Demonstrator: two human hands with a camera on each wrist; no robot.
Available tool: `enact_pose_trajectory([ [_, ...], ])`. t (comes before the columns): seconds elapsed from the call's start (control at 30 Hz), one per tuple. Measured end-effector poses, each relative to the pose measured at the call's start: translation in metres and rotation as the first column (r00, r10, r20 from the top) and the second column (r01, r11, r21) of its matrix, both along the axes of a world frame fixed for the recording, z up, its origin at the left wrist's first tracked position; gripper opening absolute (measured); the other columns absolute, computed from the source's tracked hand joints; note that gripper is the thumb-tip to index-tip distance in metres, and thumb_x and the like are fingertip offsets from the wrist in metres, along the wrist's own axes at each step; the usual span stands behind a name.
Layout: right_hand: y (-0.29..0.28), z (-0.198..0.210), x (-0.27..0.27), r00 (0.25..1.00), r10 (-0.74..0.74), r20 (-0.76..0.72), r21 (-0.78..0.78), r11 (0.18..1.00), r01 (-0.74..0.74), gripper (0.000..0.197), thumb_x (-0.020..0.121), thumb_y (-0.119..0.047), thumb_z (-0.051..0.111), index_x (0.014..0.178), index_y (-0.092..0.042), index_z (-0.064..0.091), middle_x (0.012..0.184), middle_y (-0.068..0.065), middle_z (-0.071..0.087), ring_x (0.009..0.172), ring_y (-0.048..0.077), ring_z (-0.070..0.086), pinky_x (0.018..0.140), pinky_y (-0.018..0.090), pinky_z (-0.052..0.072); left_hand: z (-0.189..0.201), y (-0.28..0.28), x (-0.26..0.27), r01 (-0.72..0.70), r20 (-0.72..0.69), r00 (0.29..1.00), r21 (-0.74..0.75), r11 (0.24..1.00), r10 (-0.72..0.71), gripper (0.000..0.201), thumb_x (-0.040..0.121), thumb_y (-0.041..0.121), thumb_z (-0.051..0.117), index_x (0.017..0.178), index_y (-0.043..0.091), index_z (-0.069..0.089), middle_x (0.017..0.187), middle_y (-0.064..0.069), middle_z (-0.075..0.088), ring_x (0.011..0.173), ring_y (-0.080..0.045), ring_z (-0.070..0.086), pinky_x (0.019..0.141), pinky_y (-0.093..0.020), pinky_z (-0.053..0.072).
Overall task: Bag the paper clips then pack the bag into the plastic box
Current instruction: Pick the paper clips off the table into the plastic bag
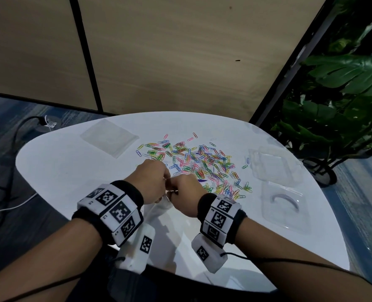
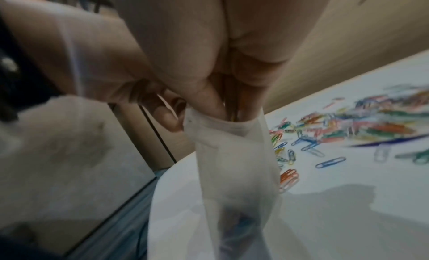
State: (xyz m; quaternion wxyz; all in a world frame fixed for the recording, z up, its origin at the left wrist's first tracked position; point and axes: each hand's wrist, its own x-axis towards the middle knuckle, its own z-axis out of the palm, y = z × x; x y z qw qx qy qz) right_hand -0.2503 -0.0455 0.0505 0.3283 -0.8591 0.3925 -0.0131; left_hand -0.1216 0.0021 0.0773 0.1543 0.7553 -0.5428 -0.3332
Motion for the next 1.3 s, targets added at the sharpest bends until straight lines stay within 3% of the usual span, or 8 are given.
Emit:
enact_pose_trajectory([
  [0.27,-0.022,0.015,-0.039,0.902,-0.284,0.326,0.311,0.933,0.182,0.020,0.087,0.005,0.057,0.087,-0.006,0.074,0.084,0.010,0.074,0.070,0.023,0.073,0.067,0.037,0.062,0.003,-0.001,0.002,-0.043,0.005,0.999,-0.006,0.999,0.043,0.034,0.093,-0.003,0.047,0.114,0.007,0.072,0.085,-0.015,0.074,0.071,-0.027,0.077,0.075,-0.041,0.065],
  [0.37,-0.047,-0.004,-0.087,0.937,-0.345,0.056,0.181,0.927,0.330,0.025,0.083,-0.009,0.071,0.108,-0.015,0.070,0.101,0.005,0.070,0.072,0.019,0.071,0.065,0.036,0.062,0.006,0.000,0.004,-0.048,0.014,0.999,0.011,0.999,0.048,0.034,0.094,-0.005,0.047,0.114,0.004,0.072,0.086,-0.017,0.075,0.074,-0.028,0.077,0.077,-0.041,0.065],
  [0.47,-0.059,-0.035,-0.135,0.819,-0.303,-0.488,0.053,0.926,0.374,0.089,0.068,-0.029,0.087,0.143,-0.019,0.039,0.135,0.011,0.050,0.096,0.026,0.067,0.071,0.031,0.059,0.010,0.002,0.004,-0.025,0.050,0.998,0.024,0.999,0.024,0.032,0.092,-0.006,0.051,0.113,0.004,0.072,0.091,-0.018,0.076,0.084,-0.031,0.076,0.081,-0.041,0.064],
  [0.57,-0.053,-0.065,-0.152,0.752,-0.318,-0.577,0.001,0.921,0.390,0.113,0.062,-0.038,0.090,0.149,-0.014,0.021,0.145,0.013,0.036,0.122,0.030,0.054,0.096,0.037,0.051,0.013,0.005,0.003,0.002,0.102,0.995,0.027,1.000,-0.005,0.030,0.092,-0.005,0.051,0.109,0.011,0.071,0.097,-0.017,0.074,0.090,-0.031,0.074,0.085,-0.041,0.062],
  [0.77,-0.060,-0.086,-0.118,0.855,-0.381,-0.352,-0.117,0.924,0.364,0.058,0.071,-0.023,0.082,0.123,-0.017,0.057,0.119,0.004,0.060,0.098,0.016,0.055,0.082,0.021,0.045,0.015,0.009,0.008,-0.004,0.154,0.988,0.046,0.999,-0.004,0.029,0.092,-0.003,0.048,0.109,0.003,0.071,0.106,-0.018,0.070,0.094,-0.033,0.073,0.088,-0.040,0.061],
  [0.93,-0.066,-0.094,-0.083,0.904,-0.253,-0.344,-0.225,0.957,0.182,0.059,0.084,-0.009,0.066,0.137,-0.025,0.046,0.134,0.008,0.042,0.110,0.026,0.058,0.093,0.032,0.050,0.015,0.011,0.018,-0.020,0.158,0.987,0.051,0.998,0.012,0.033,0.094,-0.002,0.047,0.118,0.003,0.069,0.106,-0.017,0.070,0.095,-0.033,0.072,0.088,-0.040,0.061],
  [1.07,-0.072,-0.102,-0.073,0.916,-0.170,-0.364,-0.364,0.931,0.028,0.032,0.092,-0.005,0.052,0.119,-0.018,0.064,0.114,0.009,0.058,0.103,0.029,0.062,0.086,0.034,0.053,0.016,0.013,0.021,-0.014,0.159,0.987,0.056,0.998,0.005,0.032,0.094,-0.002,0.046,0.118,0.001,0.068,0.105,-0.017,0.071,0.094,-0.033,0.072,0.087,-0.041,0.061],
  [1.3,-0.083,-0.083,-0.081,0.898,-0.400,-0.185,-0.263,0.900,0.347,0.009,0.086,-0.012,0.066,0.085,-0.011,0.075,0.086,0.006,0.074,0.077,0.020,0.066,0.073,0.024,0.052,0.018,0.014,0.018,0.017,0.176,0.984,0.059,0.998,-0.027,0.033,0.094,-0.001,0.046,0.120,0.002,0.065,0.103,-0.016,0.070,0.093,-0.031,0.072,0.085,-0.037,0.060],
])
